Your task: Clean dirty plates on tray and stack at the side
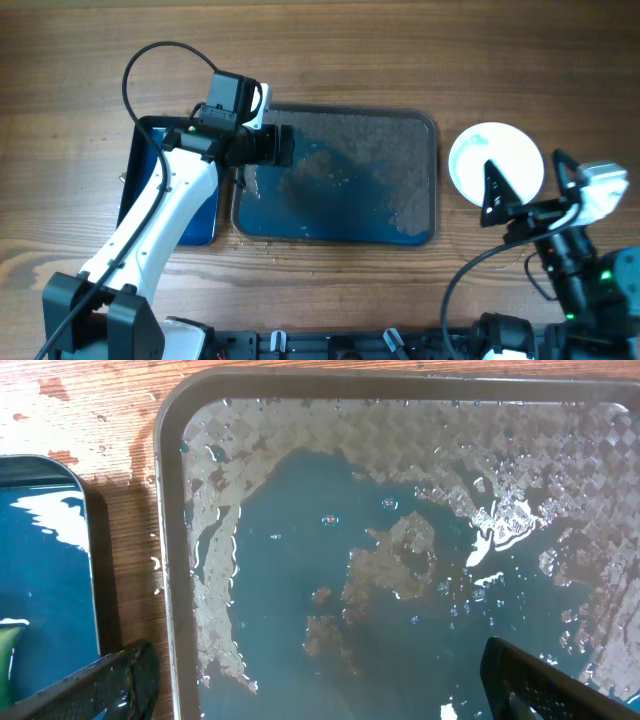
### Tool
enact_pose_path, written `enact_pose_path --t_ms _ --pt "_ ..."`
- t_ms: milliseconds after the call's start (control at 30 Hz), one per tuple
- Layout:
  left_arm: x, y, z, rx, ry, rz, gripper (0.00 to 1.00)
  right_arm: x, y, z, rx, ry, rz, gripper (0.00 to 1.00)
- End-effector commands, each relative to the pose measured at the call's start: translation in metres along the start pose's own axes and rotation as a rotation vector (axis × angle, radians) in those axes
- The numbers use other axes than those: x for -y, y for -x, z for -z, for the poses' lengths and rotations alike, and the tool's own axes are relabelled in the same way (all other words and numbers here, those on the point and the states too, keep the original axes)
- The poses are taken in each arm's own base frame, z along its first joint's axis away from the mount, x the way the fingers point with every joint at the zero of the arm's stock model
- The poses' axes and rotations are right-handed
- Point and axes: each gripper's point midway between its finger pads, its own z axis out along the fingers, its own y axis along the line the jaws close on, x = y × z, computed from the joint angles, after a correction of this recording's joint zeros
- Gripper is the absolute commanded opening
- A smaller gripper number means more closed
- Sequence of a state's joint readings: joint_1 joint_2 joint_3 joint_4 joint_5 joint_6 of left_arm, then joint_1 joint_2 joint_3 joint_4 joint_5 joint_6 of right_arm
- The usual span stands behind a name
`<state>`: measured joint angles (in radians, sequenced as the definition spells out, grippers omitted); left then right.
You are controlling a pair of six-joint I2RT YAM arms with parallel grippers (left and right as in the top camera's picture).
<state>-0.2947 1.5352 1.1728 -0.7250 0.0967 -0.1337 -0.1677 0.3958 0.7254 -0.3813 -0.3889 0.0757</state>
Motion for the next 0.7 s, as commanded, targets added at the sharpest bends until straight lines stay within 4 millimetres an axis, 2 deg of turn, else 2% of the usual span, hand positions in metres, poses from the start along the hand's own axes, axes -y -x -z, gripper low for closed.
enact_pose_path --t_ms 0,133,300,400,500,667 --pt "0.004 0.002 -0.001 -0.001 -0.013 0.005 1.00 -0.011 -0.063 -0.004 0.060 0.073 0.104 1.00" --pt "0.004 0.002 -0.001 -0.001 -0.013 0.005 1.00 -0.014 -0.119 -0.012 0.077 0.113 0.145 1.00" --pt "0.004 0.002 -0.001 -0.001 -0.013 0.005 1.00 -0.004 -0.153 -0.020 0.069 0.067 0.154 1.00" --pt "0.004 0.002 -0.001 -0.002 -0.013 0.005 1.00 0.004 -0.158 -0.023 0.072 0.022 0.142 1.00" --pt "0.004 0.002 -0.001 -0.001 -0.013 0.005 1.00 0.022 -0.159 -0.022 0.068 -0.080 0.031 1.00" --pt "0.004 0.002 -0.001 -0.001 -0.013 0.005 1.00 0.024 -0.159 -0.022 0.067 -0.088 0.010 1.00"
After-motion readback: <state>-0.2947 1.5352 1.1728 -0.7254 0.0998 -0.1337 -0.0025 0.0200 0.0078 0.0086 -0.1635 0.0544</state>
